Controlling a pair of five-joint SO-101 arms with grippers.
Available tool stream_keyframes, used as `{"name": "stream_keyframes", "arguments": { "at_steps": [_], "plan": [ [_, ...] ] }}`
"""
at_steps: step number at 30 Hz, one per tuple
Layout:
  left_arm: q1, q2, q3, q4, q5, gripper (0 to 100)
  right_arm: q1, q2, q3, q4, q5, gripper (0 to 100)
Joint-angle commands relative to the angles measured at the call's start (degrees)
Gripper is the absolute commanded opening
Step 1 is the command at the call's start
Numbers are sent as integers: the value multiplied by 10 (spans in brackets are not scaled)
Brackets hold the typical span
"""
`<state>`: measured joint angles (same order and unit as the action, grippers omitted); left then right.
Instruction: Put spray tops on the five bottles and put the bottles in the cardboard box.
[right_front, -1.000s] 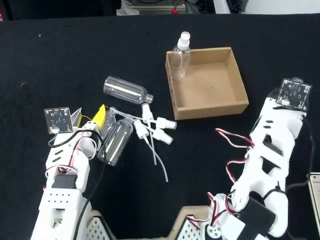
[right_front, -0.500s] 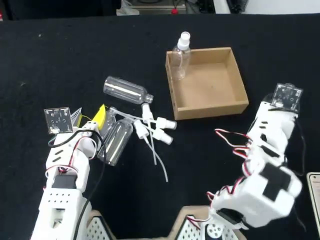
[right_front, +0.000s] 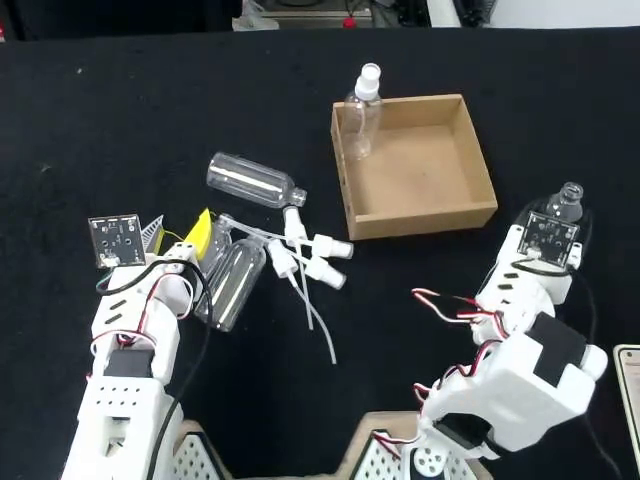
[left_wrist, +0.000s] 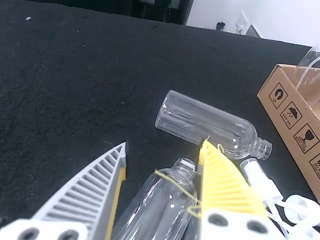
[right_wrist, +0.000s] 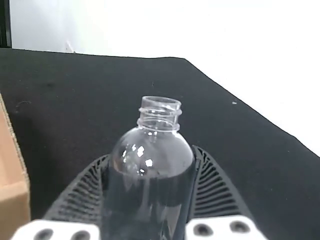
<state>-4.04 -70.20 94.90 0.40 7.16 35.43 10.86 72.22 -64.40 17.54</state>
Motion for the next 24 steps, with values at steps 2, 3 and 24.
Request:
{"name": "stream_keyframes", "arguments": {
  "at_steps": [2, 3, 24],
  "plan": [
    [7, -8, -8, -16, -7, 230, 11, -1, 12, -5, 5, 106],
    [7, -8, -8, -16, -7, 230, 11, -1, 12, -5, 4, 140],
    [7, -8, -9, -16, -8, 230, 9, -299, 88, 220, 1, 234]
  ]
}}
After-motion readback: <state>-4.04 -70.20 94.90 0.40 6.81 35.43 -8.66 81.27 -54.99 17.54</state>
